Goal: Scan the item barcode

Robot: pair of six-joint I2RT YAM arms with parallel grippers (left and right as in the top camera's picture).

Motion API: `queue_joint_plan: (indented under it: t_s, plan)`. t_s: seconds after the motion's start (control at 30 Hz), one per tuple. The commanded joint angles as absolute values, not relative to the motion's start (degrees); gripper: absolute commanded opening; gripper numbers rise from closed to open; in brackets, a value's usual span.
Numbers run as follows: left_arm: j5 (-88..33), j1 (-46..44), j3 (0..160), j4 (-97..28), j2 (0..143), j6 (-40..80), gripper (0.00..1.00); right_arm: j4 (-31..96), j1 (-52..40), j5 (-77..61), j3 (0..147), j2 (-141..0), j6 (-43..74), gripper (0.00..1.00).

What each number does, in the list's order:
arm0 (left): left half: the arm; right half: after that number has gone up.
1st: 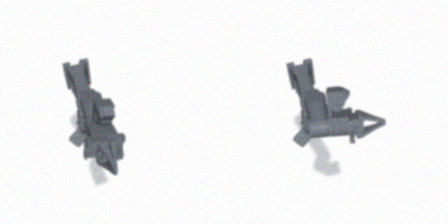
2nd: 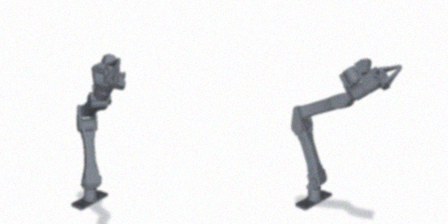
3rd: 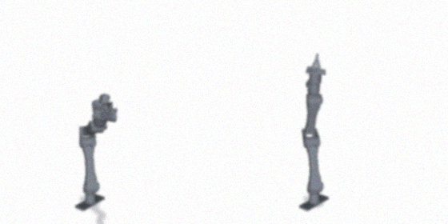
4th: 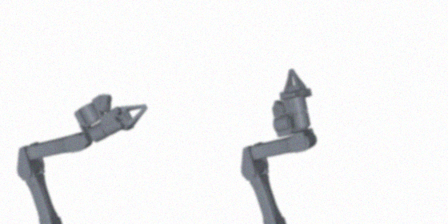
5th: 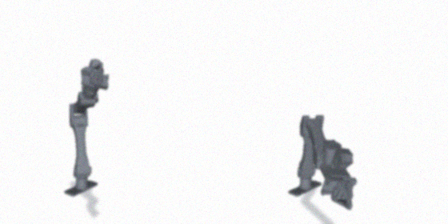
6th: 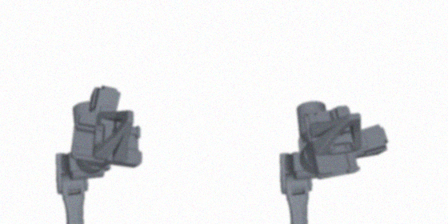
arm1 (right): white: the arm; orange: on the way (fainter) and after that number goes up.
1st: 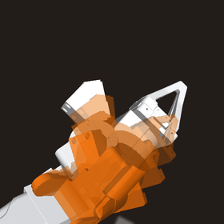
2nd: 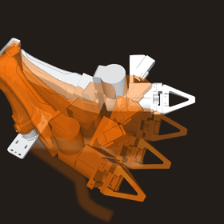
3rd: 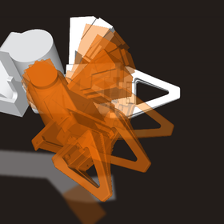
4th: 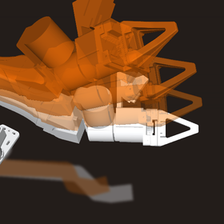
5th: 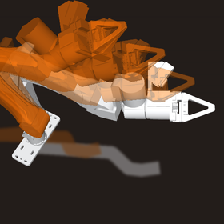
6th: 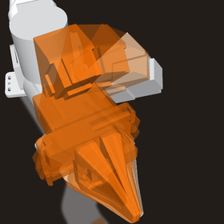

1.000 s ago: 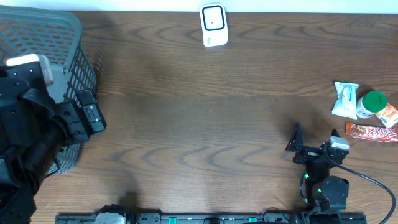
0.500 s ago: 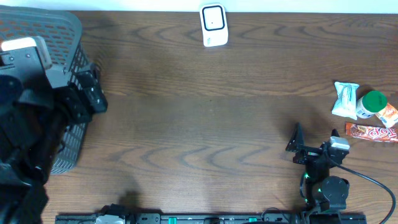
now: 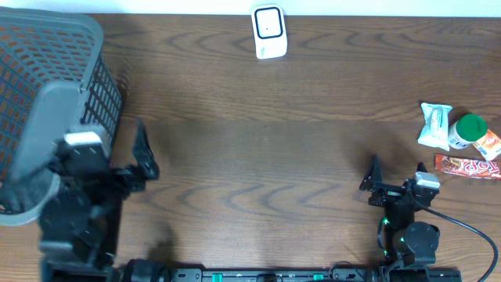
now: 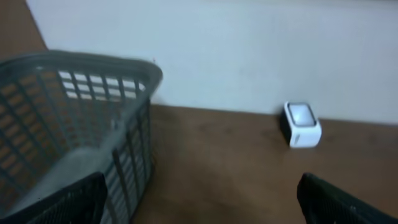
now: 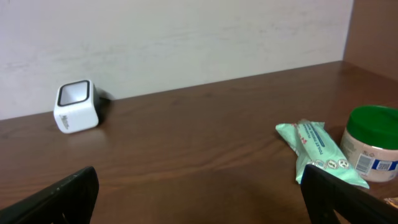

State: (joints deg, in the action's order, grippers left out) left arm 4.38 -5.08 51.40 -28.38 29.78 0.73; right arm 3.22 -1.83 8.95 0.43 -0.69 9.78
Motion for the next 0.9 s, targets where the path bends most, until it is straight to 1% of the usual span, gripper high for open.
queue_joint_plan:
  t_s: [0.0,0.17,0.37,0.87]
  plan:
    - [-1.6,-3.0,38.8,-22.8,21.8,-4.5,0.98,3.4,-1.4,9.1,0.3,-0.3,9.4,0.99]
    - [-2.6,-2.3,25.6,-17.9,12.4,-4.5,0.98,3.4,-1.4,9.1,0.3,-0.3,9.4,0.99]
    - [-2.5,-2.3,16.7,-15.5,6.8,-4.7,0.98,3.4,-1.4,9.1,0.3,-0.3,9.4,0.99]
    - [-2.5,-2.3,16.7,-15.5,6.8,-4.7,0.98,3.4,-1.4,9.1,0.3,-0.3,9.4,0.99]
